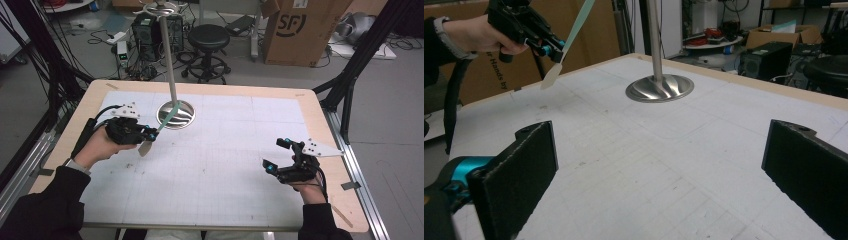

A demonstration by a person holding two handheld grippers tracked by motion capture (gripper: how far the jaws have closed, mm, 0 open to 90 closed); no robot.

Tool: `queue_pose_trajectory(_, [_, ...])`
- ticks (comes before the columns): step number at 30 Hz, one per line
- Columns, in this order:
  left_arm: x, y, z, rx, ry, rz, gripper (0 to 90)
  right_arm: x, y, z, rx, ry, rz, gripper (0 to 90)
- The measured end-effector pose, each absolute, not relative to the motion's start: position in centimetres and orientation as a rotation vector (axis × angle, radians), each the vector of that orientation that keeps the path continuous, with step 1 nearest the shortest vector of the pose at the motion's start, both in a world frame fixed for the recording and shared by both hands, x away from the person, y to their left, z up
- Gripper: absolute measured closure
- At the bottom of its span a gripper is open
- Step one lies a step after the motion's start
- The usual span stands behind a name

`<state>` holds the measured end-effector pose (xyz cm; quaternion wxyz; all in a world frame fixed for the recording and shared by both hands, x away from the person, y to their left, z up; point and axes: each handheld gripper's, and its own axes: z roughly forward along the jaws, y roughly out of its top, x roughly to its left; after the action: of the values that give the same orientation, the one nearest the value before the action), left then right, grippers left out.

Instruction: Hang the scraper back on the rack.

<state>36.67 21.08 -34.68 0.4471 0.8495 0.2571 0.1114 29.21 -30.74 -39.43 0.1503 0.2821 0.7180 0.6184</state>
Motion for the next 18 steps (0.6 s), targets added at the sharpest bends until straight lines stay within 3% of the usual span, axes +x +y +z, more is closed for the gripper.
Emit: queue_pose_trajectory(18, [37.9,26.5,-31.9,1.804,0.737,0.325,80.4,29.1,-30.9,-39.4,0.82,2.054,1.78,0.5])
